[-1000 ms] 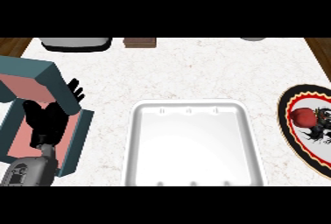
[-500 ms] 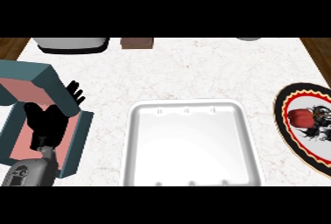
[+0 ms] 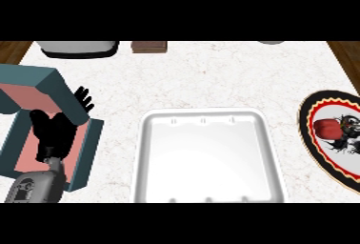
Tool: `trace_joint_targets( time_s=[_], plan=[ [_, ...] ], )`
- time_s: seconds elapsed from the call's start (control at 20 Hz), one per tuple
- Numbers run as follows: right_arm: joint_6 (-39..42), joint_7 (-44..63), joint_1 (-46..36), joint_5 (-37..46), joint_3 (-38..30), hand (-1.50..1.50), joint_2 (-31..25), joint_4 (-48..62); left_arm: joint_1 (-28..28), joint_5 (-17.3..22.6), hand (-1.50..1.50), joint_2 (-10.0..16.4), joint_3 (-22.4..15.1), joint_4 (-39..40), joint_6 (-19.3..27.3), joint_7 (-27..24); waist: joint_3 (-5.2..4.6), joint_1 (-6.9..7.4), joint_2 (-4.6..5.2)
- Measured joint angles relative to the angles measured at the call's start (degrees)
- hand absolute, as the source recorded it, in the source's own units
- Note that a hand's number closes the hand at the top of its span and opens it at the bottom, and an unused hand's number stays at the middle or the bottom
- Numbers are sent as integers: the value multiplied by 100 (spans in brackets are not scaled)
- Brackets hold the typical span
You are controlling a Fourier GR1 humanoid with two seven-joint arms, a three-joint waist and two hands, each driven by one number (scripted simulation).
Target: Pick the bell pepper from the tray and place it in the plate
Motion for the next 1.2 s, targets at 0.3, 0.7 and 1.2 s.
trace_joint_targets(
  time_s=[0.3,0.7,1.2],
  plan=[
    [321,-537,112,-237,-109,-150,-410,616,-31,-31,0,-28,51,-49,-83,25,4,44,12],
    [482,-1356,182,-192,-217,-150,-1172,1813,20,-54,0,-51,137,-18,-217,-30,6,64,19],
    [-13,-2346,-92,355,196,-150,-2015,3679,-81,-108,0,-114,175,14,-252,35,14,99,31]
  ],
)
